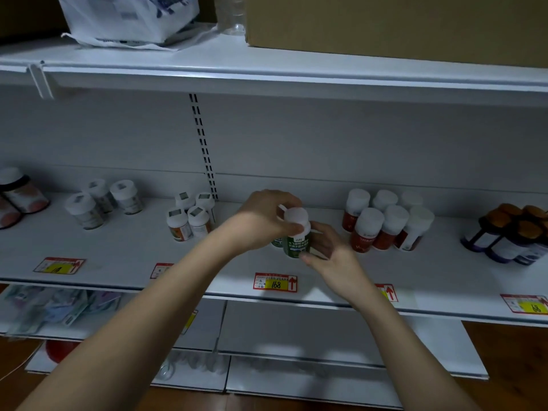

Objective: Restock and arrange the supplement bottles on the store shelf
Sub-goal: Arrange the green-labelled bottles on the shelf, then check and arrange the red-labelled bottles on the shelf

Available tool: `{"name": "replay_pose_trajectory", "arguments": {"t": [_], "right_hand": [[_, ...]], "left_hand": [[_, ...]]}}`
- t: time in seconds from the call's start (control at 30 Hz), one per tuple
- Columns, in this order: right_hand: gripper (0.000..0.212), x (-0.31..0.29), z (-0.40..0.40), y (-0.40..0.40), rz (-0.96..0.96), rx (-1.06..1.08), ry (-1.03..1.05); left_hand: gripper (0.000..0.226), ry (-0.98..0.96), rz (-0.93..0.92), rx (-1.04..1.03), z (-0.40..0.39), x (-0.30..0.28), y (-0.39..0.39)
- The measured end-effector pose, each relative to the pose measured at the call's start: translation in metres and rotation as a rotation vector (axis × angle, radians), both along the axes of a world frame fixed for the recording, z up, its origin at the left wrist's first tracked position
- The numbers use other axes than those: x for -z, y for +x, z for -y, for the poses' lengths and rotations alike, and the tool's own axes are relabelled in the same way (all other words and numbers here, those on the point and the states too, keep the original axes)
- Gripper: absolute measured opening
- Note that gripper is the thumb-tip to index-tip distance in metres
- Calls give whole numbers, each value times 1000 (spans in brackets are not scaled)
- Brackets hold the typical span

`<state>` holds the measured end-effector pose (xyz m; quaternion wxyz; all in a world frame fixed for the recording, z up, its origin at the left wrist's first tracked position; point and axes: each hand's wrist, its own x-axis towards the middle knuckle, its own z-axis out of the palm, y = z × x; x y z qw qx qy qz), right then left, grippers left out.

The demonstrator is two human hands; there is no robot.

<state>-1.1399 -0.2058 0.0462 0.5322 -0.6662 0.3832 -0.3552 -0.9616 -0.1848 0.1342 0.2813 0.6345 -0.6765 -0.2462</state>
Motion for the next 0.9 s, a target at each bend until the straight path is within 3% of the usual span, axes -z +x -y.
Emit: {"name": "replay_pose_trajectory", "arguments": {"t": [0.17, 0.33, 0.5, 0.9], "right_hand": [[52, 43, 32, -2, -447, 90, -63], [57, 72, 44, 4, -749, -22, -191], [54, 85, 42, 3, -799, 34, -312], [54, 92, 44, 4, -791, 65, -344]], "left_hand": [[47, -23, 102, 57, 42, 23, -6], [47, -33, 193, 74, 77, 38, -9], [52, 55, 383, 106, 102, 57, -6], [50, 95, 551, 159, 113, 73, -4]]}}
